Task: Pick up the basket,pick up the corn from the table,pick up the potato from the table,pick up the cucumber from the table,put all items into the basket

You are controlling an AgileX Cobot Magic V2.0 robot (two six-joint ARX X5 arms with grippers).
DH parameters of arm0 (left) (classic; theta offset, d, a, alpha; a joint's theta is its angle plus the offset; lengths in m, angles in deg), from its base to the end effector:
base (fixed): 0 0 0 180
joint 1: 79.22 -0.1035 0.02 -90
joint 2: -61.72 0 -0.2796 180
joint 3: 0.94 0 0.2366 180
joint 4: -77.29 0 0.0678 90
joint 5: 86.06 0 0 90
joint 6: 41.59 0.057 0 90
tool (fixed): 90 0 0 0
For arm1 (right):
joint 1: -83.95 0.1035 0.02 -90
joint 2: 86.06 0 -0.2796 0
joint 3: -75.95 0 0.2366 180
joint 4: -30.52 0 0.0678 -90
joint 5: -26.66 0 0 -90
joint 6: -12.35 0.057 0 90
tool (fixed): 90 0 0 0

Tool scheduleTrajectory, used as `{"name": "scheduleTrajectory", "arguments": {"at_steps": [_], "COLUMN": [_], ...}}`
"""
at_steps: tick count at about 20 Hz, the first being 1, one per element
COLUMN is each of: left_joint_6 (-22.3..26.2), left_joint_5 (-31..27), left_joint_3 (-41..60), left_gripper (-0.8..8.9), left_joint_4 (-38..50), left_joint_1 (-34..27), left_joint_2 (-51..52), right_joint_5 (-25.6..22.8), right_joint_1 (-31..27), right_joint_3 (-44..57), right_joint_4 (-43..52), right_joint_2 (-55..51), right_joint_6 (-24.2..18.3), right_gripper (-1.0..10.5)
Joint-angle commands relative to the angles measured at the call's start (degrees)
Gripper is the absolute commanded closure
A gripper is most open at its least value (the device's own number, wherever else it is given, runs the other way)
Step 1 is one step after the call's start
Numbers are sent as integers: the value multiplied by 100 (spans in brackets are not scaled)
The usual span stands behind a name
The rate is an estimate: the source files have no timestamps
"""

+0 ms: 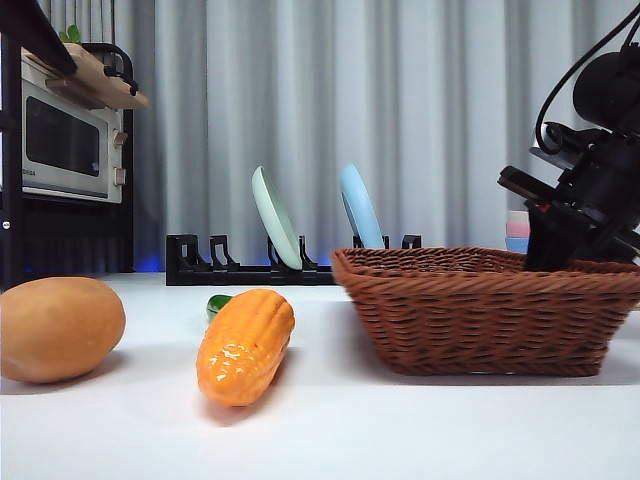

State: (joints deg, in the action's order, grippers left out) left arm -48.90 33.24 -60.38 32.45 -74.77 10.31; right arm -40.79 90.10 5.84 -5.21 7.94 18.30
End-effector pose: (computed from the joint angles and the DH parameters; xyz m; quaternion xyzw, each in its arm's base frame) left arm 0.1713 -0.0413 0.2847 -0.1257 0.3253 -0.2552 0.9018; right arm 0.3126 0.0557 0.1827 0.1144 0.5025 0.1892 0.8358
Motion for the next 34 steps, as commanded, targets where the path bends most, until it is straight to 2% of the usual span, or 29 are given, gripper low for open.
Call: {"name": "scheduleTrajectory", "arguments": {"at_steps": [1,4,6,12,16,20,24,25,26,28,29,34], "left_joint_6": [-221,-496,-621,-621,-623,-669,-645,-638,-588,-275,-114,-35], "left_joint_5": [-83,-125,-417,-1547,-1989,-2184,-2203,-2227,-2258,-2332,-2332,-2347], "left_joint_3": [9,7,-157,-1731,-2656,-2848,-2848,-2848,-2848,-2848,-2848,-2883], "left_gripper": [405,405,405,405,404,405,406,419,494,778,819,821], "left_joint_4": [251,826,990,227,-131,-70,-55,-44,-46,-63,-24,157], "left_joint_1": [223,568,844,1698,2009,2201,2210,2210,2210,2210,2210,1987], "left_joint_2": [-286,-935,-1611,-3794,-4903,-5412,-5685,-5751,-5799,-5834,-5834,-5608], "right_joint_5": [-37,-35,-42,-229,-540,-796,-807,-804,-804,-807,-813,-811], "right_joint_1": [-15,-15,-15,-15,-15,-17,-17,-17,-17,-17,-17,-15], "right_joint_3": [-15,-15,-15,-15,-15,-17,-15,-17,-15,-15,-15,-15], "right_joint_4": [-13,-57,-136,-323,-629,-706,-807,-817,-815,-815,-815,-815], "right_joint_2": [-251,-826,-1373,-2955,-3740,-4157,-4192,-4192,-4192,-4192,-4192,-4089], "right_joint_6": [111,223,271,518,511,509,511,511,511,511,511,511], "right_gripper": [962,962,962,962,962,962,962,962,962,962,962,962]}}
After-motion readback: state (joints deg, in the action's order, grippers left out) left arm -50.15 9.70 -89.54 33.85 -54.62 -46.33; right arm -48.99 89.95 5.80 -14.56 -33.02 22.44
